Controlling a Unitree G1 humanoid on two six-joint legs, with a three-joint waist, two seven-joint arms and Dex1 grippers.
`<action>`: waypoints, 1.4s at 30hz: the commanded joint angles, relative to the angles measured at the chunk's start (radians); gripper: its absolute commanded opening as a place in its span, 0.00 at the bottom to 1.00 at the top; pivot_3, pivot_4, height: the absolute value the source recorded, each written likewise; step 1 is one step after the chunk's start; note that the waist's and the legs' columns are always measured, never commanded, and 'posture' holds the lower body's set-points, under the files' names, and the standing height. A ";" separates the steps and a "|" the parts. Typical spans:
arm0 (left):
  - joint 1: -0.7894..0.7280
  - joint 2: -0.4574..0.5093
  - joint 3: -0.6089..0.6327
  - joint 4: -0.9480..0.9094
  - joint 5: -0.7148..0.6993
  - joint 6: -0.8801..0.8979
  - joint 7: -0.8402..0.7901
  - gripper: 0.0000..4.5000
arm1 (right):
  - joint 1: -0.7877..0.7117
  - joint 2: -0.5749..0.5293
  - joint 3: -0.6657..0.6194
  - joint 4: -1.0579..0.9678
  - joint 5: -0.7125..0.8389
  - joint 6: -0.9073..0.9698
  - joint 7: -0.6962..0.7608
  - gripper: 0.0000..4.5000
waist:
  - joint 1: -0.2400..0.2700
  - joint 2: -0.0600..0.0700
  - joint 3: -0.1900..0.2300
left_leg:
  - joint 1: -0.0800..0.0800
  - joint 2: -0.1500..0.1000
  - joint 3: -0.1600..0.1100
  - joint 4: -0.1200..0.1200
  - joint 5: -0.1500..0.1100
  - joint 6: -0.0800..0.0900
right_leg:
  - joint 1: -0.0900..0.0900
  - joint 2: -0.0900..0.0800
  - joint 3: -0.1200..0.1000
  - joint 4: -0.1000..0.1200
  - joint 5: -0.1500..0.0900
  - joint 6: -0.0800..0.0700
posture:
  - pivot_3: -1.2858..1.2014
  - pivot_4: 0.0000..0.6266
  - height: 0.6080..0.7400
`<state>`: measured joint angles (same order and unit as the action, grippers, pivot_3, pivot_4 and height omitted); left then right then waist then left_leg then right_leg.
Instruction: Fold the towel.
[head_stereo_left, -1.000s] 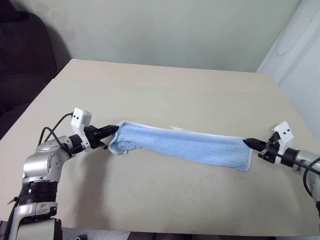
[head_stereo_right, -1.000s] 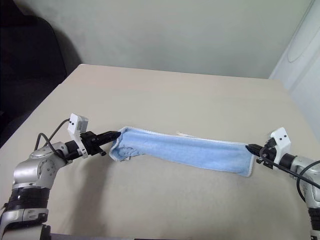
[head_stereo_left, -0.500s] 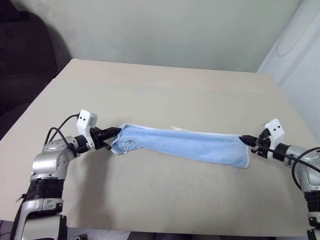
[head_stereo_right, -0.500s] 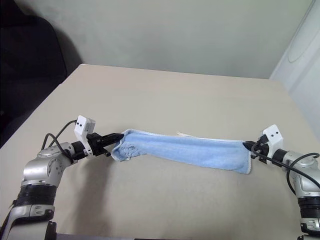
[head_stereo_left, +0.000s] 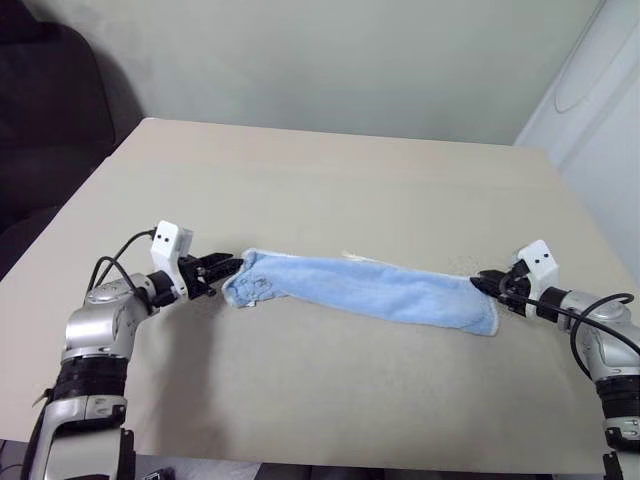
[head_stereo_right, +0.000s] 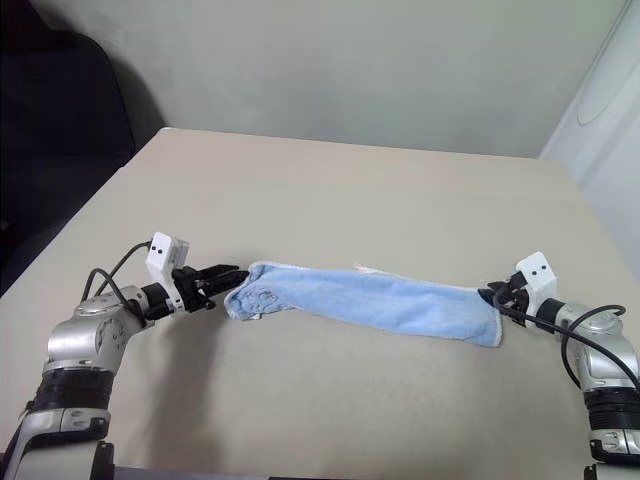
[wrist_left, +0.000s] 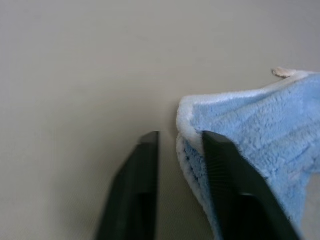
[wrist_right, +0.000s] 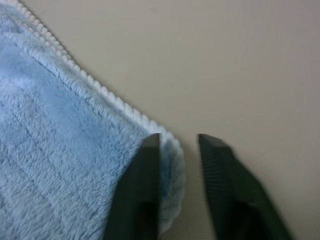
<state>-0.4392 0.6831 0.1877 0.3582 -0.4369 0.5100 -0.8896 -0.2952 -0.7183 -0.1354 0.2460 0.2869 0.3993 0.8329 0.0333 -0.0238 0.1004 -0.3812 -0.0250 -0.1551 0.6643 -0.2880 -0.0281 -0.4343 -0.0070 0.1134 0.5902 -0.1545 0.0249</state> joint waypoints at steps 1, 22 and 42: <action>-0.025 0.003 0.037 -0.012 -0.019 0.003 0.003 0.63 | -0.006 0.000 -0.035 -0.017 0.007 -0.010 -0.022 0.56 | 0.000 0.000 0.000 | 0.000 0.000 0.000 0.000 0.000 0.000 | 0.000 0.000 0.000 0.000 0.000 0.000 | 0.52 0.24 1.00; 0.338 0.124 0.191 -0.387 -0.312 0.258 -0.196 1.00 | 0.347 -0.039 -0.344 -0.405 0.363 0.322 0.028 0.99 | -0.001 -0.001 0.000 | -0.002 0.001 0.000 -0.001 -0.007 -0.012 | -0.002 0.001 0.001 -0.001 -0.016 0.010 | 0.52 0.24 1.00; 0.258 0.124 0.081 -0.262 -0.193 0.191 -0.195 1.00 | 0.439 0.021 -0.269 -0.444 0.416 0.351 0.047 0.99 | -0.004 -0.002 -0.002 | -0.002 0.001 0.001 -0.001 -0.008 -0.012 | -0.003 0.001 0.001 0.002 -0.018 0.010 | 0.52 0.24 1.00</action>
<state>-0.1754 0.7877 0.2487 0.0981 -0.6245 0.7016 -1.0689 0.1482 -0.7028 -0.4091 -0.1681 0.6858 0.7611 0.8804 0.0298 -0.0258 0.0988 -0.3829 -0.0241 -0.1544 0.6630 -0.2960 -0.0397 -0.4374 -0.0061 0.1145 0.5922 -0.1723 0.0344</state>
